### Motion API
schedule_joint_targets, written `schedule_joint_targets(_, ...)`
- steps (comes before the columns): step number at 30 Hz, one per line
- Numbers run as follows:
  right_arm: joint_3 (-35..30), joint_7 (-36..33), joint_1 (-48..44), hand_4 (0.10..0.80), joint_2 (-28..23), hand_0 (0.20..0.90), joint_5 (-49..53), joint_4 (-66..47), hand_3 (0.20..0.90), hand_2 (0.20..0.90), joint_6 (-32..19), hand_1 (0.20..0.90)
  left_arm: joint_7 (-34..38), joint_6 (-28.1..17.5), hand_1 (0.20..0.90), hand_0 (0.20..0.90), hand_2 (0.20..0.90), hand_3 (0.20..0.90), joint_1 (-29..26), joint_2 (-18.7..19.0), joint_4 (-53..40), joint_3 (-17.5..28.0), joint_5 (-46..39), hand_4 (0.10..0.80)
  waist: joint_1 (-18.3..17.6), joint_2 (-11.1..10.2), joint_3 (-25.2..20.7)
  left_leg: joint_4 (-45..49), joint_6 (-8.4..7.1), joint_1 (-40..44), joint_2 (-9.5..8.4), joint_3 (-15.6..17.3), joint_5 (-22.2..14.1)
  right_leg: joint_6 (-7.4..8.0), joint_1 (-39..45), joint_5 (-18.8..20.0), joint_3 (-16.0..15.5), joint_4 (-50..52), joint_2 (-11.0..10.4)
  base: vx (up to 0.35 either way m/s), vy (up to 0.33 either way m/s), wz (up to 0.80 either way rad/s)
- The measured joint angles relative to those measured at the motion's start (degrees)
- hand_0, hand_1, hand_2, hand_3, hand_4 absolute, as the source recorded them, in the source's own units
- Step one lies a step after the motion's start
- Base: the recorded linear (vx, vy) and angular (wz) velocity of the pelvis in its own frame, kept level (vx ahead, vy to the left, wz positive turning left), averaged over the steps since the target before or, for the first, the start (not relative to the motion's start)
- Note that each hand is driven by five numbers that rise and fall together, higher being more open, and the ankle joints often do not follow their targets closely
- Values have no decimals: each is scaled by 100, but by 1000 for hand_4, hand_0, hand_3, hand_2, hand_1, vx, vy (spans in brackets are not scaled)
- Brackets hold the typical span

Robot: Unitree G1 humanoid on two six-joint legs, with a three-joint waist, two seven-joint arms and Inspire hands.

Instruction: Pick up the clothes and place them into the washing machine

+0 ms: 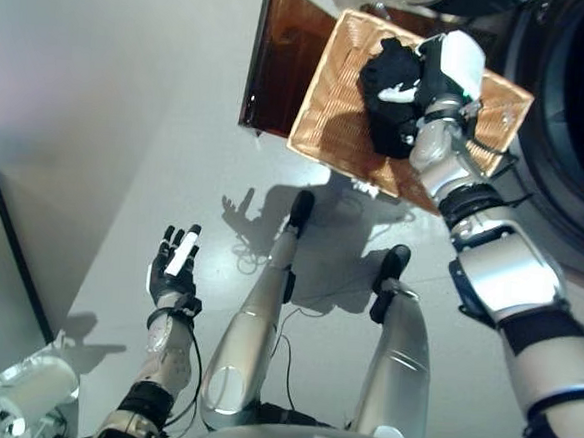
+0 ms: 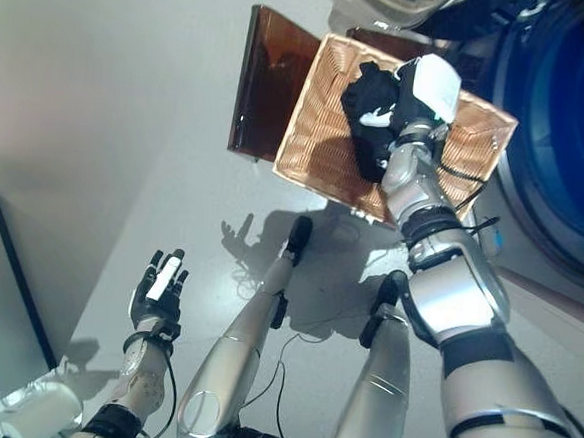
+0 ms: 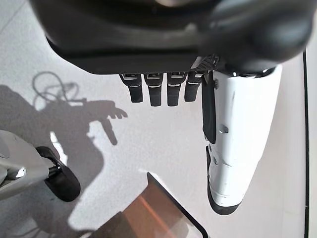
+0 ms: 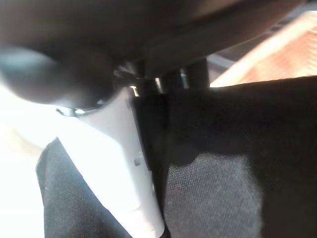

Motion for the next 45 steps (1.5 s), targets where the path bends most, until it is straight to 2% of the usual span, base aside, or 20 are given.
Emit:
schedule_joint_targets(6,-931,-67,640,300,326,200,2523,-766,200,200,-693,200,59,170,900,900,900,900,-103,-224,1107,487,-105,800,-269,-11,4,-150,45,408,88,296,-21,13,305,96,197,-201,88,55,-22,-21)
schedule_joint_targets(8,-1331,28,859,300,415,200,3671,-778,200,200,-1097,200,100,271,900,900,900,900,-102,-293,1423,748,-163,800,-318,-10,4,-185,74,571,104,402,-49,15,416,97,250,-249,93,56,-13,-18)
schedule_joint_targets(12,-1982,283,1124,300,473,200,5437,-769,200,200,-1566,200,90,389,900,900,900,900,-106,-301,1817,967,-218,800,-349,-6,4,-286,78,807,154,522,-46,31,603,170,333,-388,149,43,-12,-18)
schedule_joint_targets(16,-2497,527,1154,300,452,200,6600,-650,200,200,-1988,200,62,446,900,900,900,900,-90,-247,2025,999,94,800,-378,5,-2,-369,82,977,154,620,-46,39,688,175,429,-401,151,40,-3,-10)
schedule_joint_targets(24,-2925,695,1113,300,272,200,7248,-247,200,200,-2234,200,-7,499,900,900,900,900,-53,-49,2459,1014,695,800,-429,37,-21,-394,136,1111,148,767,-89,50,712,180,596,-393,163,23,-2,-10)
schedule_joint_targets(33,-3113,810,1020,300,-146,200,7809,237,200,200,-2244,200,-180,509,900,900,900,900,231,-159,2523,882,775,800,-404,280,-186,-527,123,1132,129,864,-75,71,595,180,708,-390,169,10,-14,-6)
schedule_joint_targets(39,-3120,913,438,300,-542,200,8022,623,200,200,-2246,200,-454,512,900,900,900,900,293,-224,2431,644,770,800,-248,334,-224,-560,125,874,121,875,-18,71,274,148,719,-281,169,1,-7,1)
schedule_joint_targets(45,-3114,917,-166,300,-943,200,8085,1005,200,200,-2239,200,-536,501,900,900,900,900,317,-249,2305,518,717,800,-72,349,-234,-573,139,781,14,821,21,97,102,-16,710,-53,53,18,-2,11)
